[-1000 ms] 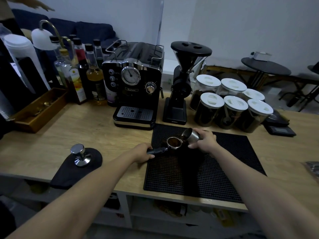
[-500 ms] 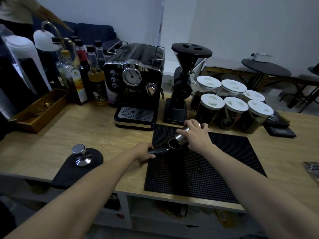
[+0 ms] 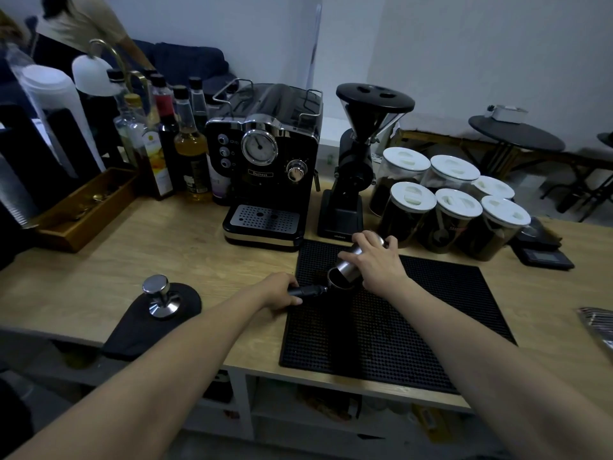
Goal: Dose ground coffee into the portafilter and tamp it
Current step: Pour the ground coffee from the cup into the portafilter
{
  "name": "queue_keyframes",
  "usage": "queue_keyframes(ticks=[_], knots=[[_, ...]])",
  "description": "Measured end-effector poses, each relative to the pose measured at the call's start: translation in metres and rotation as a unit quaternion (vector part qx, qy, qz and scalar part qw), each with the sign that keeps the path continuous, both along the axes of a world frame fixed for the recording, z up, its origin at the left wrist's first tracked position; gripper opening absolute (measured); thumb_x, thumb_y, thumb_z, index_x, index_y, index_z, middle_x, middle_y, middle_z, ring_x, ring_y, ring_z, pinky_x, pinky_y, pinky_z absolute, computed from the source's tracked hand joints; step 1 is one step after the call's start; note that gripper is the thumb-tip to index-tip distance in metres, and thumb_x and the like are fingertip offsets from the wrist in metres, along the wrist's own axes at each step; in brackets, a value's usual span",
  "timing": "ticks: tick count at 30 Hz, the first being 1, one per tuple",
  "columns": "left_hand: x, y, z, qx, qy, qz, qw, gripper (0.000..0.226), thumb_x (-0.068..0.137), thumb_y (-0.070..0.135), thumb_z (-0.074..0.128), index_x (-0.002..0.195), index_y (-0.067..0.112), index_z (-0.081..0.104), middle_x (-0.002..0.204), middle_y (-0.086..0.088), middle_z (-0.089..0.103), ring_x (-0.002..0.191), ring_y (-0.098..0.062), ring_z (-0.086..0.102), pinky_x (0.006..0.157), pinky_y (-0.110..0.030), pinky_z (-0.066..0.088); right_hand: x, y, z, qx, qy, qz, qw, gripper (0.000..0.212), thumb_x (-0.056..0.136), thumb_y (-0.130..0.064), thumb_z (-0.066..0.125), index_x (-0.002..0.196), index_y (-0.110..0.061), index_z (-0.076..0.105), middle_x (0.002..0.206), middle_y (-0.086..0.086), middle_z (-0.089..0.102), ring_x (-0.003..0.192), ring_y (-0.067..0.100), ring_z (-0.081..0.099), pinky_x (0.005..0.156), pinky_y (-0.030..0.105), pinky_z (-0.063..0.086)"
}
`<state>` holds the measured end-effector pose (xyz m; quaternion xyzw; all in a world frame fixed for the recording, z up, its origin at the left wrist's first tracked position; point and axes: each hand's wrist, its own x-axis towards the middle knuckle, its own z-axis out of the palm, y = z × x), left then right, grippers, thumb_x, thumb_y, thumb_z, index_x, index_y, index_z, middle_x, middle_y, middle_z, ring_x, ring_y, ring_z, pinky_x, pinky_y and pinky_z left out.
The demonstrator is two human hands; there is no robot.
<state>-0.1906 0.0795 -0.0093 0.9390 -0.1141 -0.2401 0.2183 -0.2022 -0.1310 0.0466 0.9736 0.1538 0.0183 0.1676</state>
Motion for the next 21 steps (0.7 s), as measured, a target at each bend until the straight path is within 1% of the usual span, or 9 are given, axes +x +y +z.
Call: queue_keyframes(ticks=[6,14,18,21], knots=[[0.0,0.001,0.0,-0.001,0.0,-0.002,1.0,0.042,0.087,0.03,0.061,0.124,0.011,0.054,0.122,-0.01,0.058,0.109,-0.025,0.055,0.085,-0.029,0.043,0.001,0.002,0.0,0.021,0.011,-0.006,1.0,0.067,0.08,-0.015,0.063,0.138,-0.037,0.036,0.145,0.005,0.023,0.138,0.025,0.014,0.103,0.058,0.024],[0.0,0.001,0.001,-0.007,0.005,-0.002,1.0,0.042,0.087,0.03,0.062,0.124,0.011,0.054,0.122,-0.01,0.058,0.109,-0.025,0.055,0.086,-0.03,0.044,0.001,-0.006,0.001,0.074,0.013,-0.055,0.996,0.066,0.078,-0.016,0.063,0.136,-0.038,0.04,0.139,0.004,0.029,0.134,0.024,0.019,0.099,0.055,0.029],[0.001,0.001,0.0,-0.008,0.006,0.003,1.0,0.043,0.087,0.03,0.062,0.126,0.012,0.053,0.124,-0.009,0.057,0.111,-0.024,0.055,0.087,-0.029,0.043,0.0,-0.006,-0.001,0.085,0.034,-0.052,0.994,0.067,0.078,-0.017,0.064,0.136,-0.039,0.039,0.14,0.004,0.028,0.135,0.024,0.018,0.099,0.055,0.029],[0.001,0.0,0.001,-0.007,0.005,0.003,1.0,0.044,0.087,0.029,0.062,0.127,0.012,0.052,0.125,-0.009,0.057,0.113,-0.024,0.054,0.089,-0.028,0.043,0.0,-0.007,-0.001,0.083,0.026,-0.055,0.995,0.067,0.078,-0.016,0.064,0.136,-0.039,0.039,0.14,0.004,0.028,0.134,0.024,0.017,0.099,0.056,0.028]])
